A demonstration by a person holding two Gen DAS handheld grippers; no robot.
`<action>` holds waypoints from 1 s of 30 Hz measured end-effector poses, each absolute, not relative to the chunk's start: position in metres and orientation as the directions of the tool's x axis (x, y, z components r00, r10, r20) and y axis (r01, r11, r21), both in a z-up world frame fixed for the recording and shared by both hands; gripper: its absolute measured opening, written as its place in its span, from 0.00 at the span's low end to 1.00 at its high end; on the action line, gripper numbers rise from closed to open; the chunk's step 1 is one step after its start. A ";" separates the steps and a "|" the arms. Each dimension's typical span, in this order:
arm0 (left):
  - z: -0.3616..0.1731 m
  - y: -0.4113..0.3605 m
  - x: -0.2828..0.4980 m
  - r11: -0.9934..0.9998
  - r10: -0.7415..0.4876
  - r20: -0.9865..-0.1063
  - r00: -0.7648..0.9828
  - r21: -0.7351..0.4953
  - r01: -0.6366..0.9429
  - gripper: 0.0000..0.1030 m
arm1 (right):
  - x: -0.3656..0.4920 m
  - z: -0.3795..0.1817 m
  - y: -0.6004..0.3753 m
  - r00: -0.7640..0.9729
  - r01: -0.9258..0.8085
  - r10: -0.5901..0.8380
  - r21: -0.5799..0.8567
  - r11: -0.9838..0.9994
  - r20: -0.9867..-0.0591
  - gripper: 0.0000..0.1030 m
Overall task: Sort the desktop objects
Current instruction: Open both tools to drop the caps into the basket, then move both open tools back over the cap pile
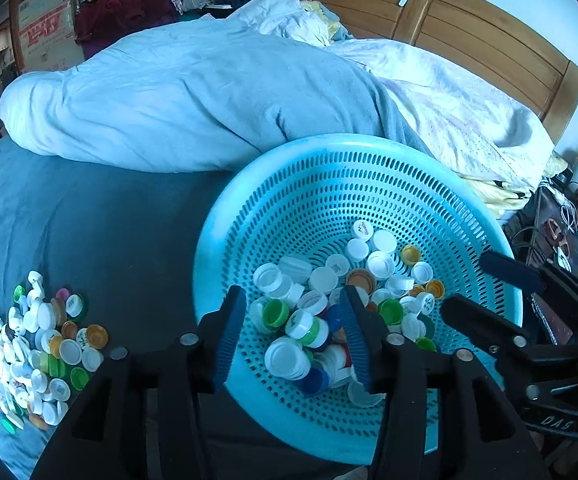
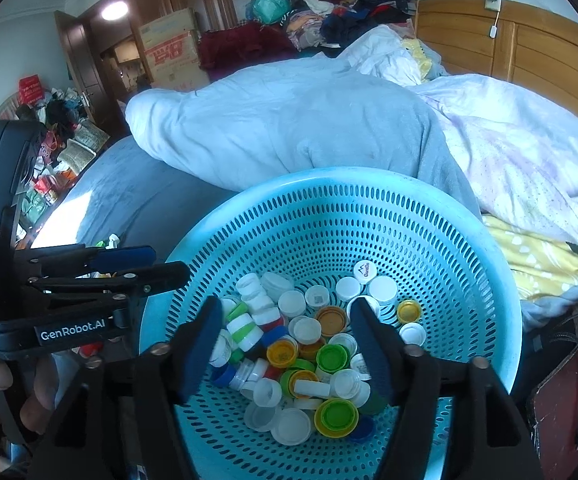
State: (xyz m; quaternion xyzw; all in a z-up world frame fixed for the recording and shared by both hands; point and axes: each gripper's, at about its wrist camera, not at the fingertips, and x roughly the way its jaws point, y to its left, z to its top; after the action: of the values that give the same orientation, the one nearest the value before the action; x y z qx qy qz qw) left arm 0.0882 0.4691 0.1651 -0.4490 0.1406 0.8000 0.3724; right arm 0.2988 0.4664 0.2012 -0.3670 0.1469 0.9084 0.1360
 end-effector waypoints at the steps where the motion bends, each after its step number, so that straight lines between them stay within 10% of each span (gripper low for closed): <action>1: 0.164 0.462 0.088 -0.687 0.469 -0.821 -0.326 -0.107 -0.719 0.49 | 0.299 0.202 0.464 -0.697 -0.351 0.138 0.167 -0.921 -0.703 0.77; 18: 0.037 0.219 0.019 -0.908 0.185 -0.888 -0.421 0.010 -0.419 0.49 | 0.270 0.189 0.333 -0.717 -0.051 -0.034 0.101 -0.994 -0.697 0.78; 30: 0.034 0.109 0.048 -0.940 0.206 -0.836 -0.508 -0.025 -0.341 0.57 | 0.245 0.169 0.294 -0.673 0.007 -0.078 0.099 -0.995 -0.735 0.80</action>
State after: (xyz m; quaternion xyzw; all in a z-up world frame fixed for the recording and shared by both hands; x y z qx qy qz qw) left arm 0.0476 0.1086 0.0340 -0.4702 0.0716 0.8653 0.1581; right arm 0.2445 0.2940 0.1694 -0.4035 0.0440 0.9136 -0.0235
